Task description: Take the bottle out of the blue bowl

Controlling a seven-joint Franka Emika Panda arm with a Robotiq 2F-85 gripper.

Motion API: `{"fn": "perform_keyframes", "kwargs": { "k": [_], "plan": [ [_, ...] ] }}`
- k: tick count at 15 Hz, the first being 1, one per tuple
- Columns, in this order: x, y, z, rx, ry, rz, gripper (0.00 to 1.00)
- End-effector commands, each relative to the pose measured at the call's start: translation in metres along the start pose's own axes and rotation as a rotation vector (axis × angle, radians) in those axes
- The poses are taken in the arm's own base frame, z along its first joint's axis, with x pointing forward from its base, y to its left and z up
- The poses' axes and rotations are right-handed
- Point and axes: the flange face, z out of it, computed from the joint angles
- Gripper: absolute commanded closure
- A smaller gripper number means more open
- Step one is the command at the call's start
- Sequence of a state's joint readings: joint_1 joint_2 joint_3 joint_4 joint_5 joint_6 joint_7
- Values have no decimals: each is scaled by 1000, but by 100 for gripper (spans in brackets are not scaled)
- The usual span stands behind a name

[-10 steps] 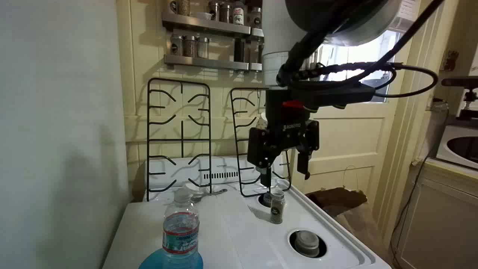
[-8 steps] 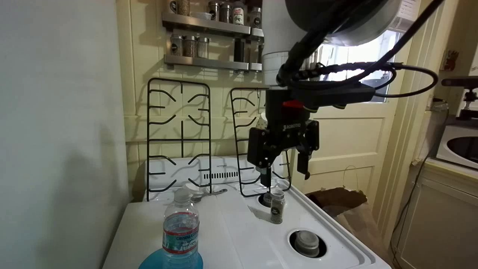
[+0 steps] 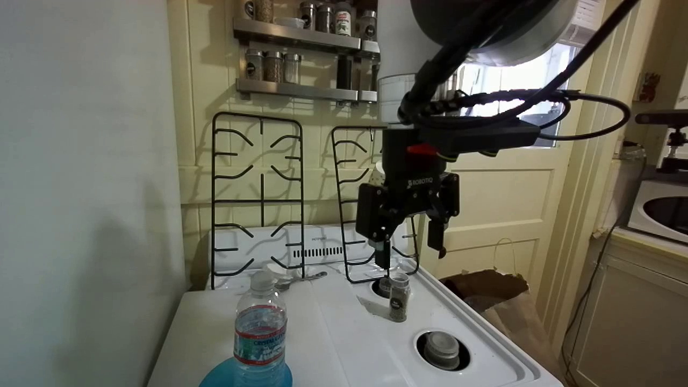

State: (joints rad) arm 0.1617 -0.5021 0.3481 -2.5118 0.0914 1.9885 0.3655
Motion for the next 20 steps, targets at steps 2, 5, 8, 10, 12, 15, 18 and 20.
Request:
{"fn": "perform_keyframes", "kwargs": {
  "k": [2, 5, 8, 10, 12, 15, 18, 20],
  "plan": [
    [0, 0, 0, 0, -1, 0, 0],
    [0, 0, 0, 0, -1, 0, 0],
    [0, 0, 0, 0, -1, 0, 0],
    [0, 0, 0, 0, -1, 0, 0],
    [10, -8, -2, 14, 52, -26, 0],
    [31, -27, -8, 43, 155, -90, 0],
    [51, -60, -4, 91, 195, -193, 0],
    [59, -82, 4, 143, 183, -286, 0]
  ]
}}
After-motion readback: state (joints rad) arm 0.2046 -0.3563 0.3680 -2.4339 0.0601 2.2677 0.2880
